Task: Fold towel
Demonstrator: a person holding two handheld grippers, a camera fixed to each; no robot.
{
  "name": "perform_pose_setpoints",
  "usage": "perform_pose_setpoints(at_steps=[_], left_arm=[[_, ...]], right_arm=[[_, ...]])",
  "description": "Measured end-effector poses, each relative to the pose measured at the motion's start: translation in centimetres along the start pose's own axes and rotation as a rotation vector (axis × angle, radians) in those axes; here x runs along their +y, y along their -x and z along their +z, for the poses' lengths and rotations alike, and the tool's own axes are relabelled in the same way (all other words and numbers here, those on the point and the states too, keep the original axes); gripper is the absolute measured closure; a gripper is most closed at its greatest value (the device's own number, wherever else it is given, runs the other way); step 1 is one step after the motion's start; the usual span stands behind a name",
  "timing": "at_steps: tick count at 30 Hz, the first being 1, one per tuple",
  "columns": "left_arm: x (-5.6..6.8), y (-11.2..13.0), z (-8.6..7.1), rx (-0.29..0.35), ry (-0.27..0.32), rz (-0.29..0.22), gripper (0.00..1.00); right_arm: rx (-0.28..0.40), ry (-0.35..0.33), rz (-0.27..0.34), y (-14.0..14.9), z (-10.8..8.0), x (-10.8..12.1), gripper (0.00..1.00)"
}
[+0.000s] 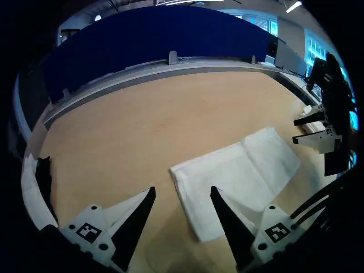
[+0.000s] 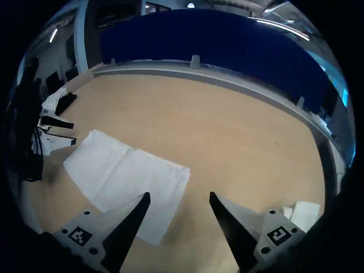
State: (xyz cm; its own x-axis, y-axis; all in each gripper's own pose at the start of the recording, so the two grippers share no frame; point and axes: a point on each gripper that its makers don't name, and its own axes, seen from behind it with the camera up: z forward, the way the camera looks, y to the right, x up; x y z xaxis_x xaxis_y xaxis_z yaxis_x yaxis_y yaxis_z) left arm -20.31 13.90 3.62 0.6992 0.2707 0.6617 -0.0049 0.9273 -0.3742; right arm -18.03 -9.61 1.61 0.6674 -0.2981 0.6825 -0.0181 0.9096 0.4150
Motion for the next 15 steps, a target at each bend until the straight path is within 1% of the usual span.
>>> perform_pose_setpoints(at_steps=[6,15], left_arm=[[0.1,1.3,-1.2,-0.007,-0.012,-0.02,0.11],[0.7,3.8,-3.4,-0.024,-0.011,-0.07,0.11]], right_arm=[[-0.002,0.0,0.003,0.9,-1.1,-0.5,0.0],[-0.008,-0.002,0.017,2.7,-2.8,-1.1,0.0]])
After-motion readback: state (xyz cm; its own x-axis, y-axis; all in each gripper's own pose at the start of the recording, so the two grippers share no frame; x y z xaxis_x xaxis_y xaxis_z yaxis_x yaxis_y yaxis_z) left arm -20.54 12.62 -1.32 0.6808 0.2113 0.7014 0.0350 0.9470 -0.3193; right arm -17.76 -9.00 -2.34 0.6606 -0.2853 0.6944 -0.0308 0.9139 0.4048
